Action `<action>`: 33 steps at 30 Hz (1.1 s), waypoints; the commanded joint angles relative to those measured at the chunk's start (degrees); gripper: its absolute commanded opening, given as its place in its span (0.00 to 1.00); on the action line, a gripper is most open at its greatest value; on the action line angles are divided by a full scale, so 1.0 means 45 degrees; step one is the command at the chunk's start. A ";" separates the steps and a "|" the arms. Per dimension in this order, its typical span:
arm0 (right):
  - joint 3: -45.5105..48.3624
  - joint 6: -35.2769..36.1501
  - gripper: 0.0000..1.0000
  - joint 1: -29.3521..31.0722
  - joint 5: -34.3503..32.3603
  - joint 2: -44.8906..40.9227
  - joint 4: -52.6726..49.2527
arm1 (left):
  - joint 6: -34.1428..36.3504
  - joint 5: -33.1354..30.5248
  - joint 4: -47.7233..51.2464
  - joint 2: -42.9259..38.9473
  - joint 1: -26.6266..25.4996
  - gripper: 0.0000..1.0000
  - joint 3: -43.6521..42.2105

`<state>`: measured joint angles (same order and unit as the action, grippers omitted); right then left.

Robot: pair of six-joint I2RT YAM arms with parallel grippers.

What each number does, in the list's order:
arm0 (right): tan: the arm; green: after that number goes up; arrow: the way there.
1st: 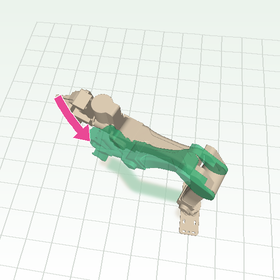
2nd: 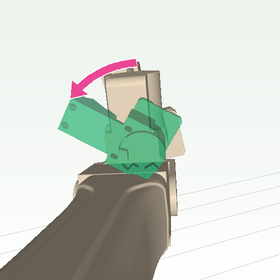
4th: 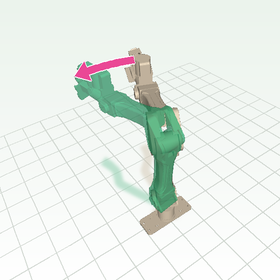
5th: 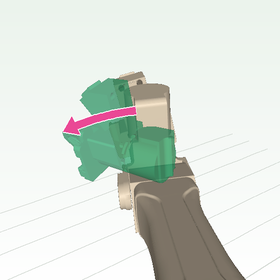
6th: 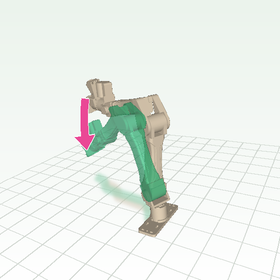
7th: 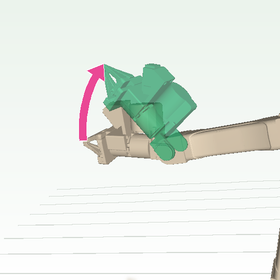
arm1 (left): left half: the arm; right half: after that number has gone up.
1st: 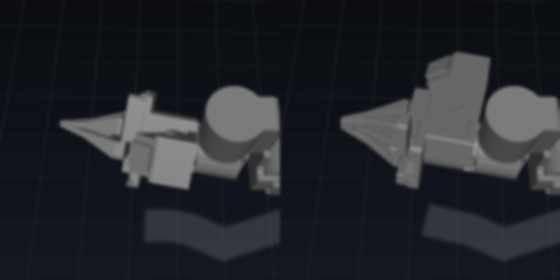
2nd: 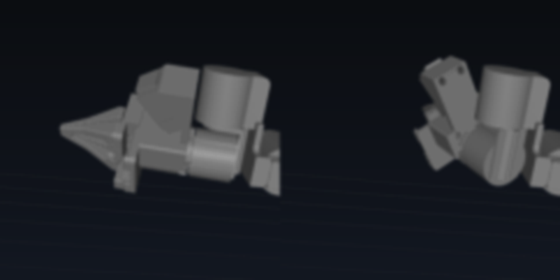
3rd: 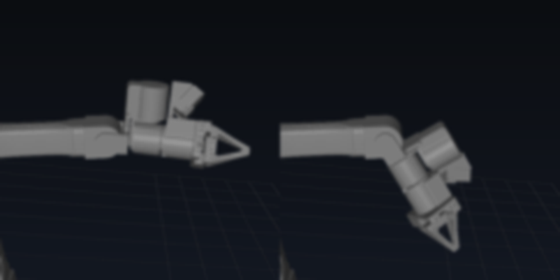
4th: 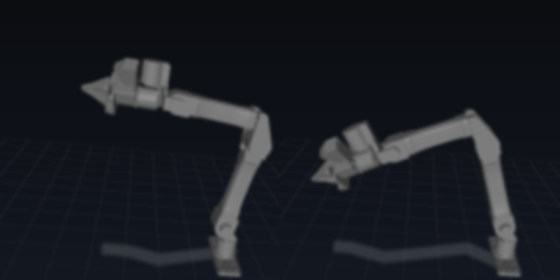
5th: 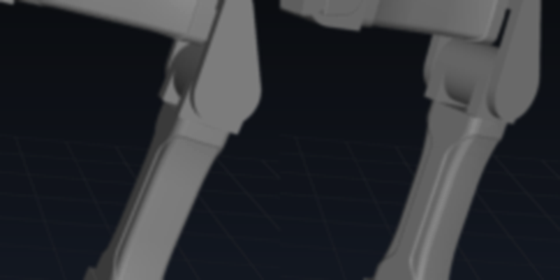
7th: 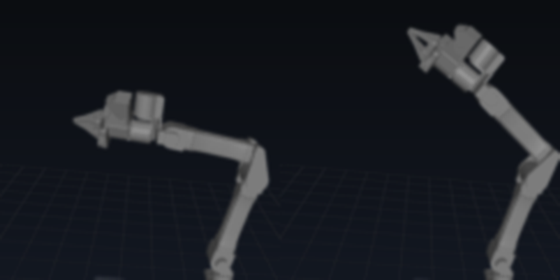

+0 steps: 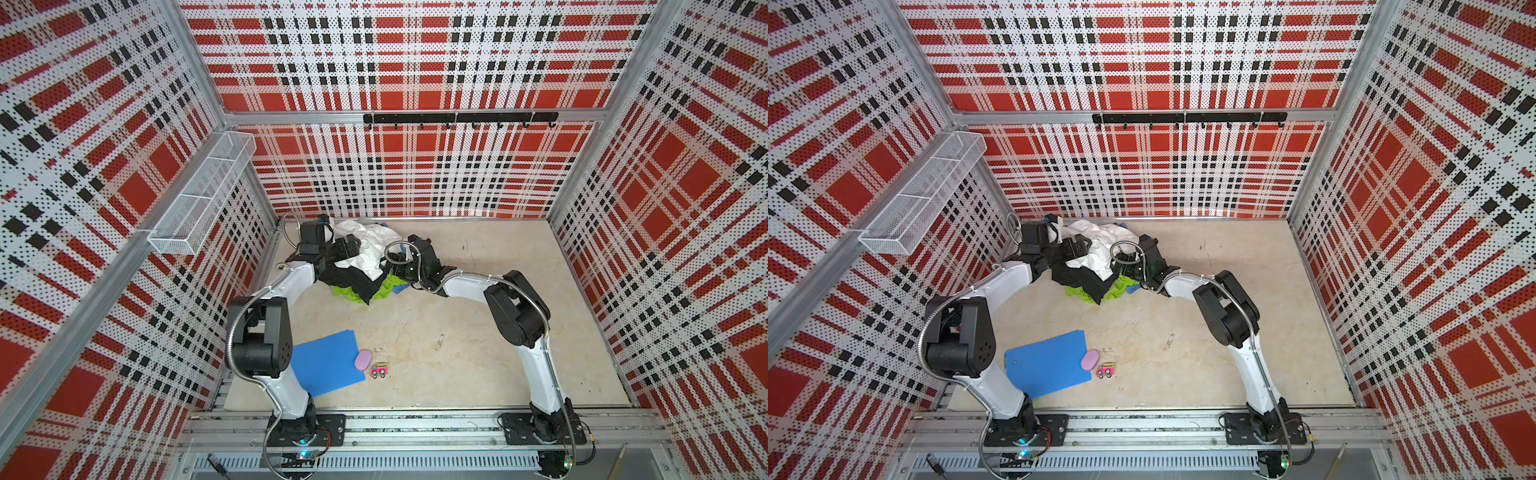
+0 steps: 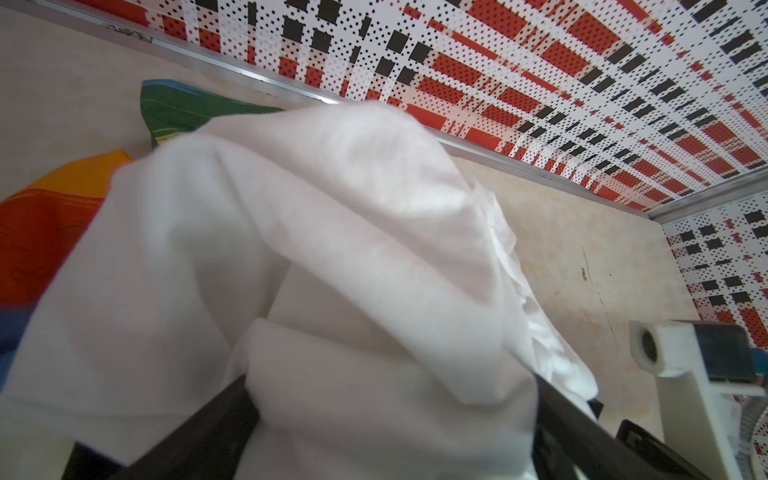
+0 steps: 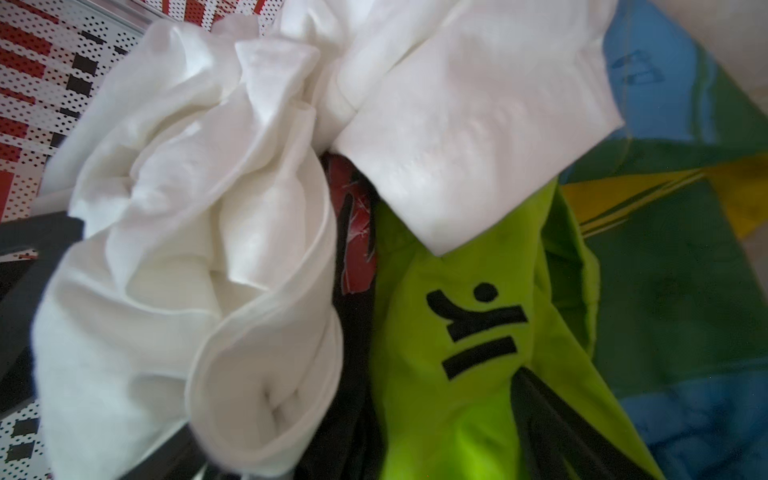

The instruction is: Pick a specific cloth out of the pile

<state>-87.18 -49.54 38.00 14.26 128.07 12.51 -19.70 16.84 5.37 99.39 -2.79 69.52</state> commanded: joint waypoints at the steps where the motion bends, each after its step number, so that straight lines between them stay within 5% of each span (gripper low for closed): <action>1: -0.0393 -0.0548 0.88 0.0227 0.0171 0.0610 0.0562 | -0.0033 -0.0164 0.0311 0.0071 -0.0230 0.99 0.0372; 7: -0.0838 -0.0366 0.32 0.0257 -0.0104 0.0573 0.0287 | -0.0033 -0.0255 0.0292 -0.0153 -0.0183 1.00 0.0353; 11: -0.0349 0.0104 0.14 0.0266 -0.0950 -0.0492 -0.0120 | 0.0258 -0.0290 0.0263 -0.0382 -0.0078 1.00 0.0314; 21: -0.1327 0.2057 0.03 0.0762 -0.3590 -0.2963 -0.2353 | 0.0308 -0.0159 -0.0725 -0.1658 0.0234 1.00 -0.0339; 33: -0.8286 0.5511 0.03 0.1914 -0.6169 -0.1488 -0.6685 | 0.0492 -0.0485 -0.1785 -0.3380 0.0619 0.97 -0.1239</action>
<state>-116.97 -31.59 45.36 -7.31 120.38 -17.50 -18.72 15.25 -0.08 86.06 -0.45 64.53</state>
